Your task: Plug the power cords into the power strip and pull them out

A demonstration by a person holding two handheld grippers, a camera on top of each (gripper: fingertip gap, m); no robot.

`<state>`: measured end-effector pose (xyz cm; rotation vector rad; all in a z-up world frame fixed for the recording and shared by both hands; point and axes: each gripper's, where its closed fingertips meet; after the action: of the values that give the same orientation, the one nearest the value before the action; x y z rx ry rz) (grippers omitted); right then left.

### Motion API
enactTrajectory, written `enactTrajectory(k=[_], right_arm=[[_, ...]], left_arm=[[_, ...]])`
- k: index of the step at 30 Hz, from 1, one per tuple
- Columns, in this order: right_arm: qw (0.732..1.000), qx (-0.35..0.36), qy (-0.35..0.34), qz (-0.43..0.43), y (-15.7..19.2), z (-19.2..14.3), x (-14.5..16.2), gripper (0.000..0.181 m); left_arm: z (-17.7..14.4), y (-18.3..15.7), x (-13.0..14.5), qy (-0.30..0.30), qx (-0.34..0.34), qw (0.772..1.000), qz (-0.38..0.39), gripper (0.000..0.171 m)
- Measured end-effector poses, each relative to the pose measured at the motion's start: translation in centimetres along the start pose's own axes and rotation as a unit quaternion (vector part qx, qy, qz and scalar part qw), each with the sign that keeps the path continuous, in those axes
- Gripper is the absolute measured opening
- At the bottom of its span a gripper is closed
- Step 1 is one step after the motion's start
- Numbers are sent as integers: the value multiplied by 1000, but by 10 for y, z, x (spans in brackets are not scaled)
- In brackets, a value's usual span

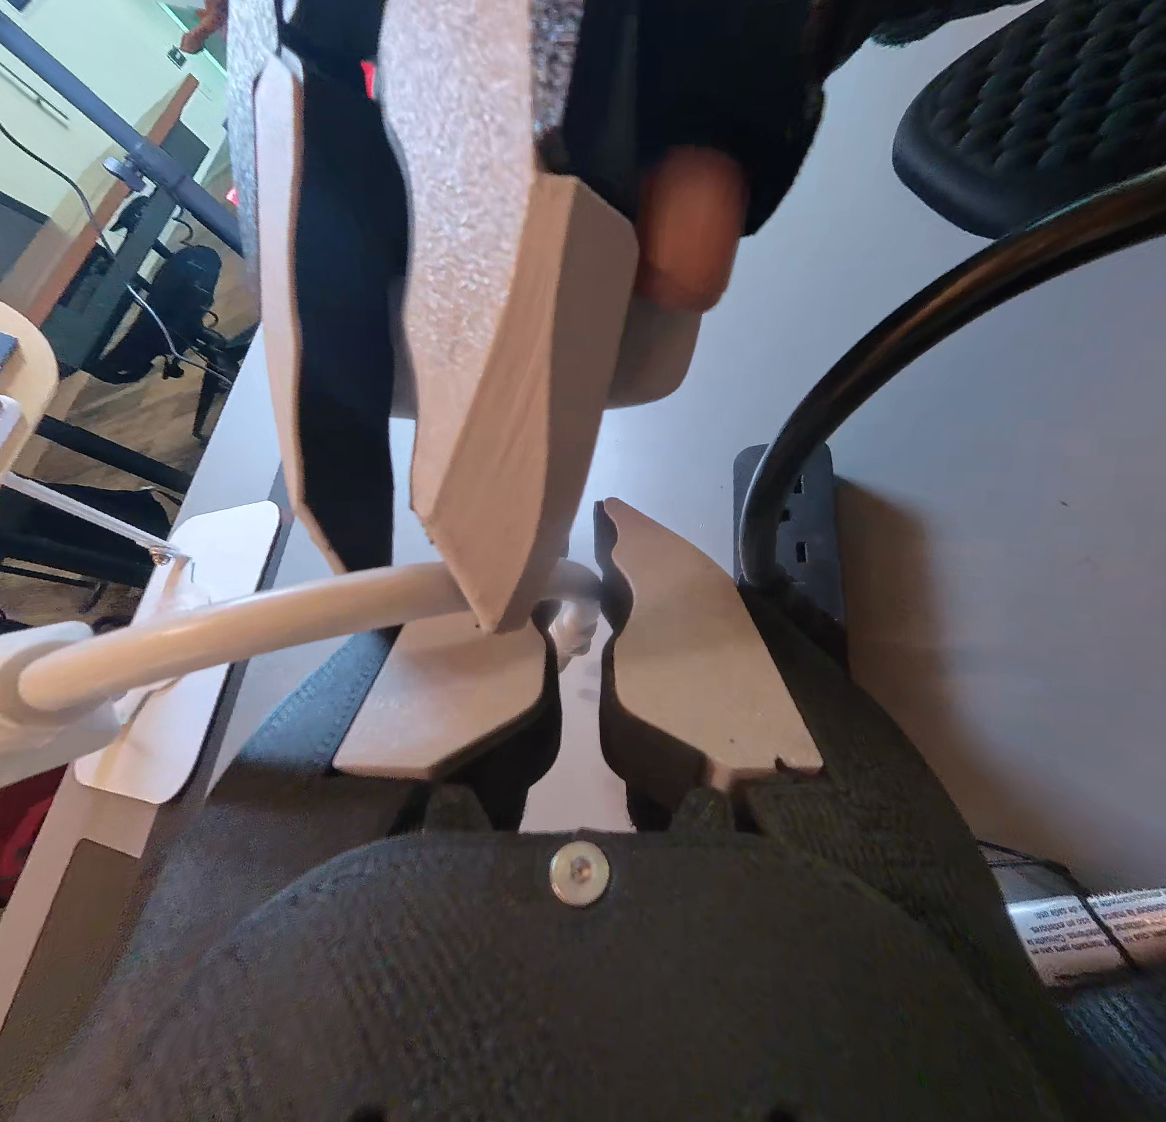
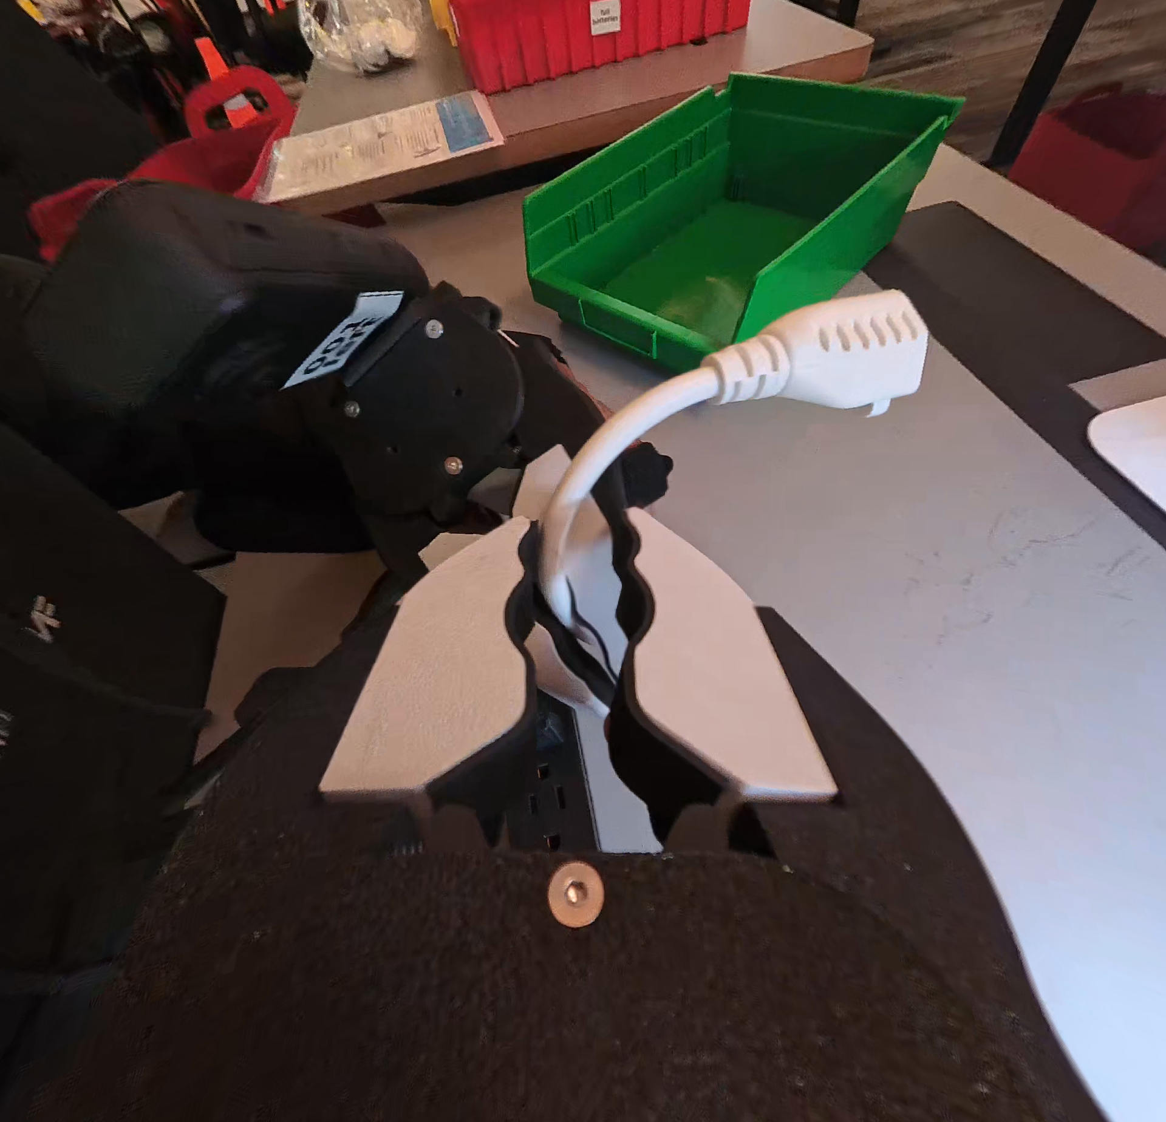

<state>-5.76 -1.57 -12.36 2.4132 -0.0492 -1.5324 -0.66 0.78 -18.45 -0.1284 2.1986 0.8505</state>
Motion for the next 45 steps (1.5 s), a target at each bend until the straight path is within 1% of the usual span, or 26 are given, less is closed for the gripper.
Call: enactTrajectory(k=[2,3,4,6,7,8,9,11,13,14,16,18,21,23,25,26,28,30,32,34,36,41,43,45], right_arm=[[999,24,-12,-28,1,1,-2,15],[999,30,-7,-42,1,2,0,14],[999,26,-3,-42,2,3,2,13],[1000,-1,-20,-6,3,-1,1,12],[999,-9,-32,14,2,-6,-1,12],[999,-12,-46,23,0,-14,-4,12],[997,-16,-62,31,-2,-24,-8,12],[995,-10,-87,41,-6,-50,-16,11],[994,35,-97,23,-18,-80,-22,11],[993,62,-95,16,-26,-96,-24,10],[989,119,-87,9,-43,-130,-26,11],[979,188,-76,4,-66,-167,-28,10],[953,297,-50,-1,-108,-222,-26,9],[931,365,-22,-6,-142,-254,-20,9],[904,427,15,-6,-177,-279,-8,9],[896,443,43,-1,-193,-286,0,9],[877,472,86,-11,-220,-295,12,9],[848,509,145,-30,-246,-306,24,9],[823,535,188,-46,-268,-316,33,8],[809,547,212,-50,-286,-321,40,3],[798,557,223,-62,-300,-323,42,2],[798,552,236,-43,-318,-310,61,3],[808,546,217,-36,-316,-303,62,3],[825,536,178,-32,-308,-295,56,3]], left_arm=[[3,-2,3,6,8,1000,-7,7],[3,-3,4,5,12,1000,-9,7],[4,-5,4,2,17,1000,-12,7],[4,-6,0,-15,20,999,-29,8],[2,-7,-3,-29,30,998,-47,11],[-1,-5,-6,-48,33,996,-73,20],[-6,-1,-11,-75,37,991,-103,30],[-19,7,-18,-114,61,978,-164,39],[-28,18,-19,-132,57,971,-191,47],[-30,22,-17,-137,51,969,-198,48],[-33,22,-13,-144,57,965,-213,42],[-33,17,-4,-144,64,962,-221,31],[-30,9,15,-128,65,967,-211,16],[-29,5,19,-131,74,967,-205,0],[-31,6,17,-141,73,964,-212,0],[-32,8,16,-147,67,963,-214,0],[-35,10,13,-157,61,962,-215,0],[-37,13,12,-162,52,962,-215,0],[-37,13,13,-161,51,960,-221,0],[-36,12,14,-157,57,958,-232,0],[-34,10,17,-146,62,957,-242,0],[-27,8,24,-134,66,954,-261,4],[-26,8,27,-130,66,954,-261,4],[-25,8,28,-129,65,953,-264,4]])
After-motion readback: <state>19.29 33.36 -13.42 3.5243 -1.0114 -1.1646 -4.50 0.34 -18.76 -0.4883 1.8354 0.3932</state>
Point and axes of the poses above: each gripper's, where its closed fingertips meet, z out along the fingers, x out of its underside, y = z × x across the jaws, and after that the axes turned 8 degrees about z, right-handed
